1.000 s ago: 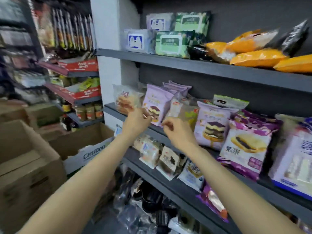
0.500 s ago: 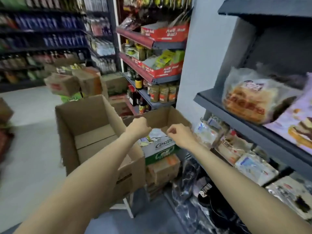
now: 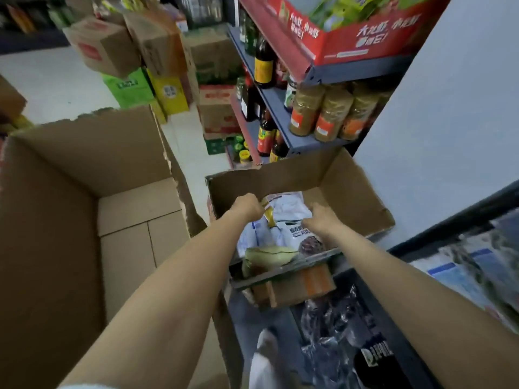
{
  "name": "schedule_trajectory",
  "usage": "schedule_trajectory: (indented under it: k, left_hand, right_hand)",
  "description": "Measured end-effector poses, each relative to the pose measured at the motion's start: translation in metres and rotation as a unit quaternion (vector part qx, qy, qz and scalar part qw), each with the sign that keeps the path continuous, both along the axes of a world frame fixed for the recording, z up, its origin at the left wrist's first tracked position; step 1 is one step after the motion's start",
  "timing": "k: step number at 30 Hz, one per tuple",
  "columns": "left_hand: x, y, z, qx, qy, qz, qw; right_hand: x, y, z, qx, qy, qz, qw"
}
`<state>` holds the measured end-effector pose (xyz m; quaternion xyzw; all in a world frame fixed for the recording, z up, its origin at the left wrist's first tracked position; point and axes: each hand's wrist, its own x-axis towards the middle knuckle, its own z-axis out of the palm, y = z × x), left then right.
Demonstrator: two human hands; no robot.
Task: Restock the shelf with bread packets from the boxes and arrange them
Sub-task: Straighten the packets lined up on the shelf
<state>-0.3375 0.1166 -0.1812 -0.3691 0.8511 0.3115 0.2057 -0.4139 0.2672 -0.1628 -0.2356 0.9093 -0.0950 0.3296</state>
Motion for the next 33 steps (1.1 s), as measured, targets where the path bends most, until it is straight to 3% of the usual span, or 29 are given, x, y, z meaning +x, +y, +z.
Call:
schedule_trajectory:
  k: [7,15,20,23,26,33]
  left_hand:
    - [-0.034,-0.024,-0.083,0.024,-0.073,0.002,0.997]
    - [-0.032,-0.024,-0.139,0.089,-0.151,0.13,0.976]
    - [-0.028,-0.018,-0.164,0.151,-0.153,0.193,0.957]
    - [-0.023,-0.013,-0.167,0.111,-0.116,0.227,0.961]
    - [-0.027,-0.016,-0.157,0.072,-0.102,0.246,0.961]
    - [-0.042,-0.03,-0.097,0.027,-0.044,0.275,0.96]
  right_hand:
    - [-0.053,-0.028,-0.102,0.099,-0.081,-0.012,0.992]
    - [-0.067,-0.042,-0.166,0.195,-0.198,-0.033,0.96]
    - [-0.064,-0.044,-0.188,0.251,-0.113,-0.003,0.961]
    - [-0.072,-0.039,-0.188,0.176,-0.126,-0.052,0.975]
    - [-0.081,-0.038,-0.177,0.057,-0.172,-0.162,0.97]
    - [-0.077,-0.028,-0.117,-0.162,-0.326,-0.31,0.878]
